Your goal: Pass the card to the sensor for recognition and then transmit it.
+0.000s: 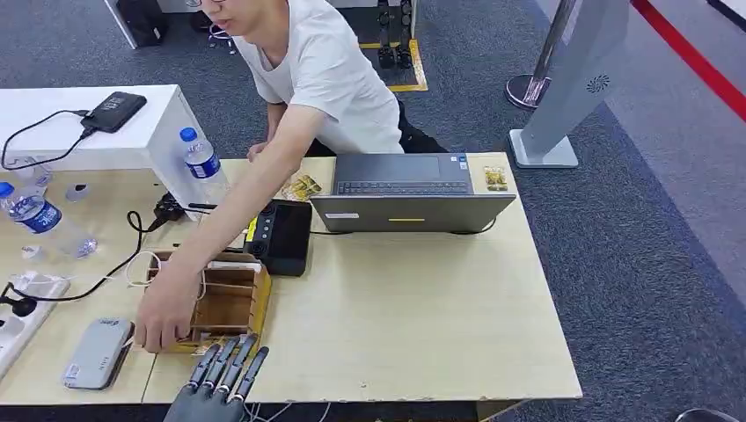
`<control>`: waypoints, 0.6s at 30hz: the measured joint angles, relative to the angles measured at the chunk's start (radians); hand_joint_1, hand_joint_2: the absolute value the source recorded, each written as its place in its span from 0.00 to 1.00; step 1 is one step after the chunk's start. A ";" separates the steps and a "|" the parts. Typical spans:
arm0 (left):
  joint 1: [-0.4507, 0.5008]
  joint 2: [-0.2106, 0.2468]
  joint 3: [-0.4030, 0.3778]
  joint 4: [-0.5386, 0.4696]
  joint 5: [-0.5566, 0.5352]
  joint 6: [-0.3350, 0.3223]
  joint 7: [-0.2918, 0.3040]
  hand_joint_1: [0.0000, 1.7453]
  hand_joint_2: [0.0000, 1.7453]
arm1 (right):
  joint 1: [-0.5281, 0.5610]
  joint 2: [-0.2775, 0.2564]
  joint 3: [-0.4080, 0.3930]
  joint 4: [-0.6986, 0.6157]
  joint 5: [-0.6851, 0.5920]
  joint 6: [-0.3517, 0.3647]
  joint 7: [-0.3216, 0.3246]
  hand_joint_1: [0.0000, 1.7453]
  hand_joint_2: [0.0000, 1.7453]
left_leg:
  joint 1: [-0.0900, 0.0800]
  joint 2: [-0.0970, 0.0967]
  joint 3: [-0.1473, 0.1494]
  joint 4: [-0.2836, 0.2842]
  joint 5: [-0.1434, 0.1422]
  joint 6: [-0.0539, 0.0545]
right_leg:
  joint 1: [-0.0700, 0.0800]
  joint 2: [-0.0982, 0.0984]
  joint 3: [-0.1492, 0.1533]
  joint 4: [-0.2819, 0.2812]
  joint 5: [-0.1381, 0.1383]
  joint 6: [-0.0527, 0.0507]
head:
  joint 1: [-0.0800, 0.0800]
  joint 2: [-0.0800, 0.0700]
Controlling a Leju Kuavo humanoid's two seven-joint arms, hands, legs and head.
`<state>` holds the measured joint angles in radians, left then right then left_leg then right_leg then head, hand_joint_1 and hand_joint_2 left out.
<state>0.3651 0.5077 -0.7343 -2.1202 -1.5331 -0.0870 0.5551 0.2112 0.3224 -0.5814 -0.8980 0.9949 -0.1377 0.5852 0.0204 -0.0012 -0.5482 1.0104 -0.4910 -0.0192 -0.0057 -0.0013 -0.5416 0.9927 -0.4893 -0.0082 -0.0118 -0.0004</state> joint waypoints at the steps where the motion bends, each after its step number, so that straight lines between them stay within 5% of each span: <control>1: 0.011 0.001 0.016 0.000 0.000 0.000 0.000 0.00 1.00 | 0.001 0.000 0.002 -0.001 0.000 0.002 0.000 0.00 1.00 | 0.000 0.000 0.000 0.000 0.000 0.000 | 0.000 0.000 0.000 0.000 0.000 0.000 | -0.001 0.000; 18: 0.102 -0.060 0.232 0.017 0.000 -0.014 -0.063 0.00 1.00 | 0.013 0.003 0.021 -0.033 0.024 0.035 0.000 0.00 1.00 | 0.000 0.000 -0.001 0.000 0.000 0.000 | 0.000 0.000 0.000 0.000 0.000 0.000 | 0.000 0.000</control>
<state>0.4673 0.4478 -0.5024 -2.1034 -1.5332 -0.1015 0.4921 0.2243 0.3258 -0.5608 -0.9308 1.0193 -0.1026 0.5848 0.0203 -0.0013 -0.5491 1.0106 -0.4910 -0.0192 -0.0058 -0.0015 -0.5419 0.9927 -0.4893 -0.0081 -0.0118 -0.0004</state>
